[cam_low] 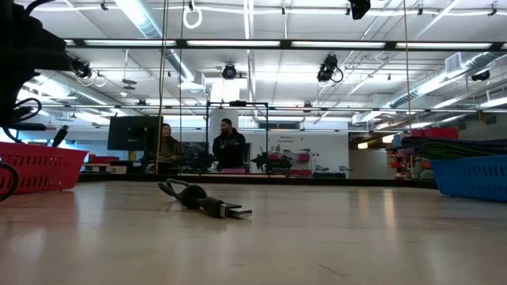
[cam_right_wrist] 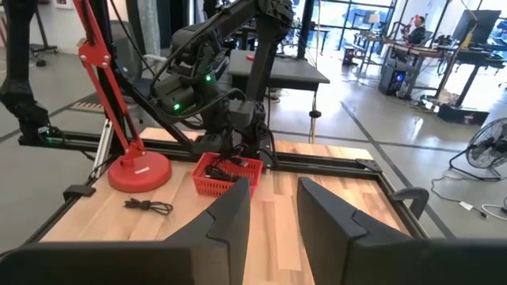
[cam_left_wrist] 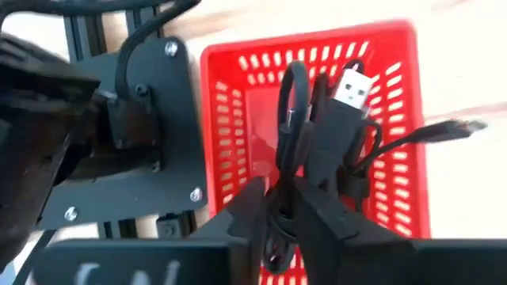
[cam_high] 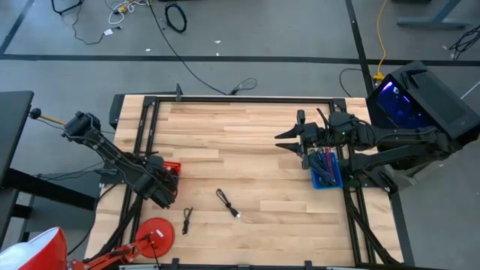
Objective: Pick & Place USB Port
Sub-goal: Put the black charger cable into the red bin
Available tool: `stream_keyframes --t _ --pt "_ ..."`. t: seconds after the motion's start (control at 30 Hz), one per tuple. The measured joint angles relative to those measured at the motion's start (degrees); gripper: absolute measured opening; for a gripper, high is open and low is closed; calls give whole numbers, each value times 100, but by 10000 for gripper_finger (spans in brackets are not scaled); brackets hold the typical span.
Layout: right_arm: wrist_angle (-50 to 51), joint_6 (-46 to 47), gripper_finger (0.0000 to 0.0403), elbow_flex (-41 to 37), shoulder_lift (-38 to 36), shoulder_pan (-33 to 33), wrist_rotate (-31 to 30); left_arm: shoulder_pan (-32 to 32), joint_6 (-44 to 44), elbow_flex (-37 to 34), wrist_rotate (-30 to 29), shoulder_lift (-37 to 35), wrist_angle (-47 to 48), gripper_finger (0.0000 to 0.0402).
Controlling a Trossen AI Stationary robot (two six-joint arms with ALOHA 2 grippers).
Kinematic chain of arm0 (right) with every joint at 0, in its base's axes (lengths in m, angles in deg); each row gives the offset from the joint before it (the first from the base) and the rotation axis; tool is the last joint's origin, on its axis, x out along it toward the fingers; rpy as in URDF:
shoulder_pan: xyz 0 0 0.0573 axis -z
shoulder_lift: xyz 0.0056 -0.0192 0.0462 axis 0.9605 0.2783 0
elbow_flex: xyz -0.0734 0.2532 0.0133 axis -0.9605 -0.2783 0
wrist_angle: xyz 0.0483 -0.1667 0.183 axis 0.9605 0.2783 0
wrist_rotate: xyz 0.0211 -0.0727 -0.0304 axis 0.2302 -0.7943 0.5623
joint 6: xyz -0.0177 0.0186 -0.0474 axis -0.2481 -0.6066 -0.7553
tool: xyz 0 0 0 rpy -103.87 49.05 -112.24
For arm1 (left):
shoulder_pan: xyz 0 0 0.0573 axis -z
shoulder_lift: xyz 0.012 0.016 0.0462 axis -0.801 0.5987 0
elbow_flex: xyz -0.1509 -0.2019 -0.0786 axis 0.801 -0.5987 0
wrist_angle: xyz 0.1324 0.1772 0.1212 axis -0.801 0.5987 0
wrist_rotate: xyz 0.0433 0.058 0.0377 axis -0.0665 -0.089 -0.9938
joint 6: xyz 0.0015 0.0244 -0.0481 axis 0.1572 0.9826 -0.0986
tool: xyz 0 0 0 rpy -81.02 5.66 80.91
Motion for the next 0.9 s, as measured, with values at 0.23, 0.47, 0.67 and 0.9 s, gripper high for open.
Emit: stream_keyframes --t 0.23,0.47,0.67,0.9 --pt "-2 -79 107 0 0 0 -4 0 -11 0 -9 0 -13 135" --pt "0 -76 107 0 0 0 -4 -69 -189 0 -185 -2 172 161" --pt "2 -86 107 0 0 0 -7 -227 239 0 66 -2 44 148" --pt "99 -121 107 0 1 0 -9 -341 495 57 -258 -5 -395 143"
